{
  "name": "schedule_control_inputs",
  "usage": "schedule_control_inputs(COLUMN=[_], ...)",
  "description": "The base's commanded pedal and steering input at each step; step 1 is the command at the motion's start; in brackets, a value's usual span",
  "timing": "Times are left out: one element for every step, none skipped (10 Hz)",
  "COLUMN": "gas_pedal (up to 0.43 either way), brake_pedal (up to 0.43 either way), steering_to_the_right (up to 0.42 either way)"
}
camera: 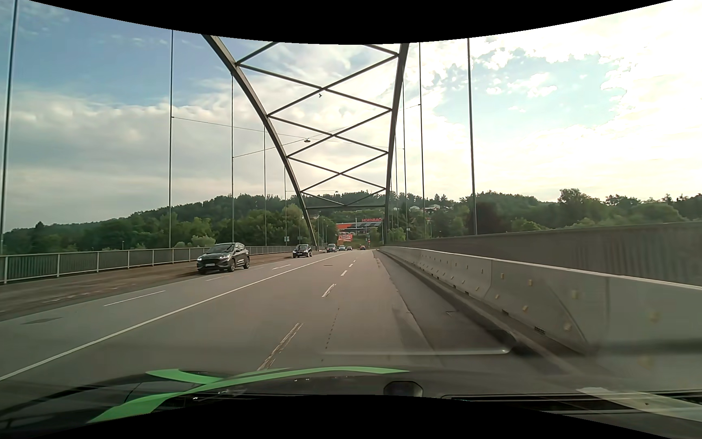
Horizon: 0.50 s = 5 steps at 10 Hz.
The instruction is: Follow the waypoints while adhering to traffic rules and regulations
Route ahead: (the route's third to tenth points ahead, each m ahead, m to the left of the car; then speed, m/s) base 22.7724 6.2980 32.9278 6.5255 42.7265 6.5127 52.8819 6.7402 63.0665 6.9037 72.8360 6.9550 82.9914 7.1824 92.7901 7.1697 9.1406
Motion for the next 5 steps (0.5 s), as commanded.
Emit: schedule_control_inputs(gas_pedal=[0.15,0.15,0.15,0.15,0.15], brake_pedal=[0.0,0.0,0.0,0.0,0.0], steering_to_the_right=[0.0,0.0,0.0,-0.001,-0.003])
